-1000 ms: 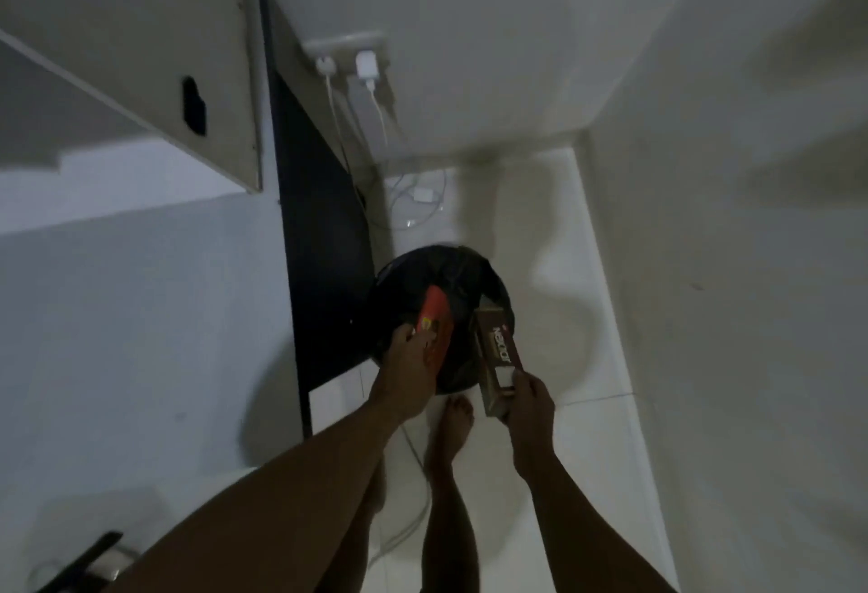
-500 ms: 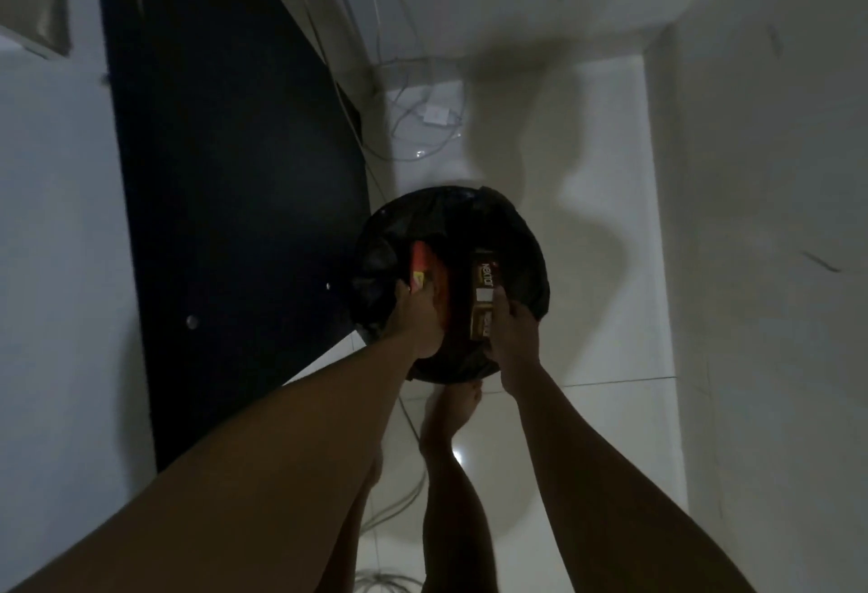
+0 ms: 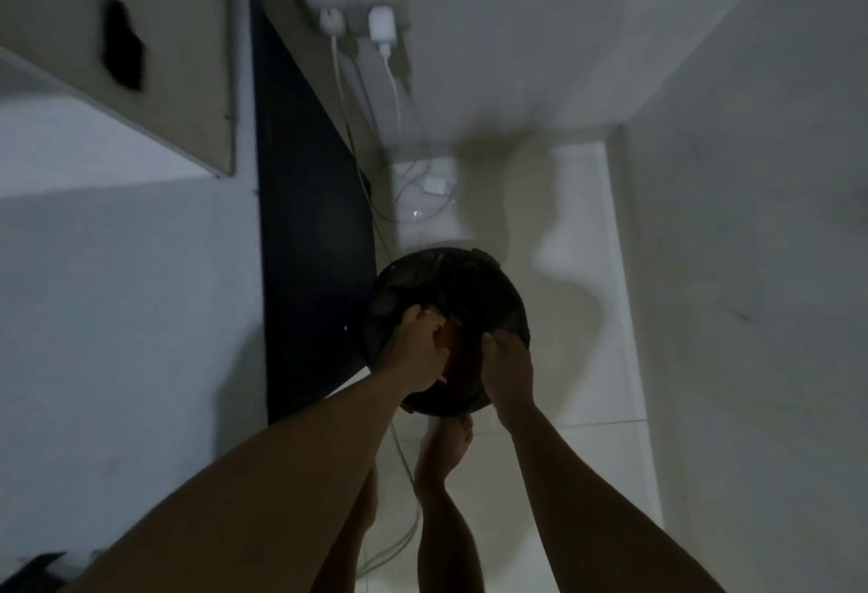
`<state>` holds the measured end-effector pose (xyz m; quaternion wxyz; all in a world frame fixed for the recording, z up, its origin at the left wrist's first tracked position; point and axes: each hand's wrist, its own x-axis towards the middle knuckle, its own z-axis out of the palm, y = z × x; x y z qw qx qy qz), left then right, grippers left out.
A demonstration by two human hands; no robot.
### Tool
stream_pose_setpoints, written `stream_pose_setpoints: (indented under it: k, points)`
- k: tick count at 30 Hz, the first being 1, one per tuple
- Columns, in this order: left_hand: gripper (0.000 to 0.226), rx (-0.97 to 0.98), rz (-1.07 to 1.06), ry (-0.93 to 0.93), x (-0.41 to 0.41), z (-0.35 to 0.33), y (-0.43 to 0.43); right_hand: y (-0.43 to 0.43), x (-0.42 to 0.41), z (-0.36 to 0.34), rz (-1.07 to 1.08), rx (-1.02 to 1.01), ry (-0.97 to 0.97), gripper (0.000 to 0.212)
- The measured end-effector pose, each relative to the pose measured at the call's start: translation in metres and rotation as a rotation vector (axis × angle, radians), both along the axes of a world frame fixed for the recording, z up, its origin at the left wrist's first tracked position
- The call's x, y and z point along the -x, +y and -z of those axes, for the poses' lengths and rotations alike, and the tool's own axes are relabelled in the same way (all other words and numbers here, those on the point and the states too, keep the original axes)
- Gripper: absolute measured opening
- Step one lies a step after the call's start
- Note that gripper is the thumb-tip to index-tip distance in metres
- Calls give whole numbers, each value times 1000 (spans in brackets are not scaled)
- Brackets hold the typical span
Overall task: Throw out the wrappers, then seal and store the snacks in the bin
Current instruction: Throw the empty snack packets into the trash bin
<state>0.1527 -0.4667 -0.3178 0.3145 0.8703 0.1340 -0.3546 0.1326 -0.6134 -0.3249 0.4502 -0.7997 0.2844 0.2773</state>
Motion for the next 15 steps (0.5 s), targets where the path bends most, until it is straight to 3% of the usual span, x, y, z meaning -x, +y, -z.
stream_pose_setpoints:
  k: [6, 10, 15]
  points:
    - [41, 70, -65, -188, -23, -152, 34, 18, -39, -143, -152, -7, -205, 37]
    - [30, -36, -93, -398, -21, -256, 84, 55, -58, -250, -224, -59, -387, 31]
    - [39, -148, -172, -559, -2, -356, 161, 123, -67, -359, -350, -175, -672, 23]
